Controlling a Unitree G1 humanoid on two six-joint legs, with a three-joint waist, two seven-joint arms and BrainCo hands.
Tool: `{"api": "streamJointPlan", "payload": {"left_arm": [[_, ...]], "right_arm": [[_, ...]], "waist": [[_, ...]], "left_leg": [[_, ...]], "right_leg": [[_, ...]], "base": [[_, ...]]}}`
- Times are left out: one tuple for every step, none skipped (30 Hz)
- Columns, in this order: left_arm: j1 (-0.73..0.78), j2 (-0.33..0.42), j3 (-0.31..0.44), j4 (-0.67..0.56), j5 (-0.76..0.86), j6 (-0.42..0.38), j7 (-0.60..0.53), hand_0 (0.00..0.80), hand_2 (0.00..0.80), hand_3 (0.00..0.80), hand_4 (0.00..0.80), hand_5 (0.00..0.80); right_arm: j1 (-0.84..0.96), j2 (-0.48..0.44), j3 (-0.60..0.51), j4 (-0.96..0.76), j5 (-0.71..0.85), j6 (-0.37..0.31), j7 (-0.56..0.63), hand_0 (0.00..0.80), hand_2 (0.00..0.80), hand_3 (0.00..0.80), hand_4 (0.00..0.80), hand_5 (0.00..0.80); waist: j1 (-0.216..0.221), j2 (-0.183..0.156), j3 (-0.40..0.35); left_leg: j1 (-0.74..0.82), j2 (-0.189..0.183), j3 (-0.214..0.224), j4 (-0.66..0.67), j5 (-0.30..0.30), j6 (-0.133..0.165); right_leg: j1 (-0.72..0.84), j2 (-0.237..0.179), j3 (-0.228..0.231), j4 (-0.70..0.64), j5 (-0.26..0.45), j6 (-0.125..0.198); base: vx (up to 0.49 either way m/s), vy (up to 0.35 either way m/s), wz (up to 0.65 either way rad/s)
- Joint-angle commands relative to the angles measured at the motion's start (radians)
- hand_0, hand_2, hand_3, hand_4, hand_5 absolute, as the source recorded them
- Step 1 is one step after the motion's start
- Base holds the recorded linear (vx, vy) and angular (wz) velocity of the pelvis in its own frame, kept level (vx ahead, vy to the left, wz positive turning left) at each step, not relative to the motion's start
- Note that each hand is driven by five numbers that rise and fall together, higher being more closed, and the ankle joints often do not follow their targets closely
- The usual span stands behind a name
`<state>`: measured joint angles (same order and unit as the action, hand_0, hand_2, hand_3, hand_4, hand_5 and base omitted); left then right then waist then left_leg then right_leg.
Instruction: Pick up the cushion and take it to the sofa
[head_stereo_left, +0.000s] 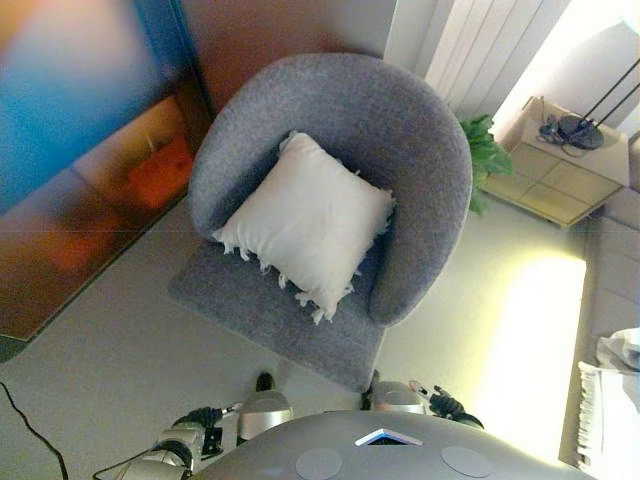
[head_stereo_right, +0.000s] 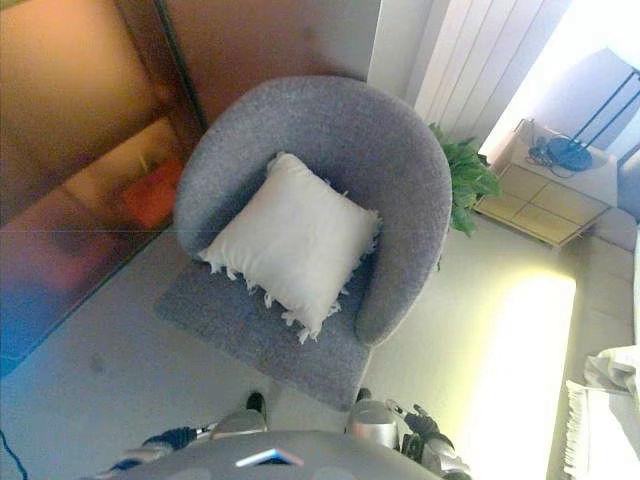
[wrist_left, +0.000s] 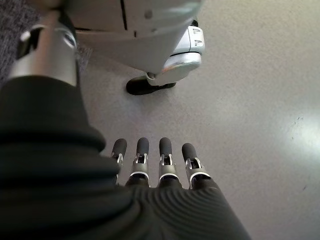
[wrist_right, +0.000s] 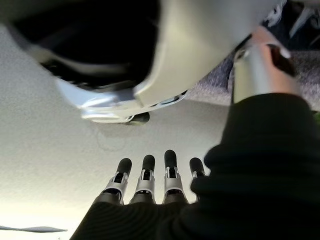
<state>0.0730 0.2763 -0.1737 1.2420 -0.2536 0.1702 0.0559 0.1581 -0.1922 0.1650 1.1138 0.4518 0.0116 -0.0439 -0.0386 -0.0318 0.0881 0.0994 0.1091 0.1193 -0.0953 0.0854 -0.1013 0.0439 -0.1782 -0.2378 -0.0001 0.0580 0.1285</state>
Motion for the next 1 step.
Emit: {"api": "streamJointPlan", "payload": {"left_arm": [[-0.082,-0.024,0.001,0.013,-0.029,-0.005,0.014,0.0,0.0,0.0,0.0,0.0]], "right_arm": [[-0.081,0.017,0.027,-0.006,0.007,0.018,-0.02,0.0,0.0,0.0,0.0,0.0]], "waist": [[0.014,-0.013,0.075]], "left_leg": [[0.133,-0.068,0.009,0.008,-0.214,0.076]], "right_leg": [[-0.092,-0.067,0.023,-0.007,0.076,0.078]], "base": [[-0.015,-0.015,-0.04]]}}
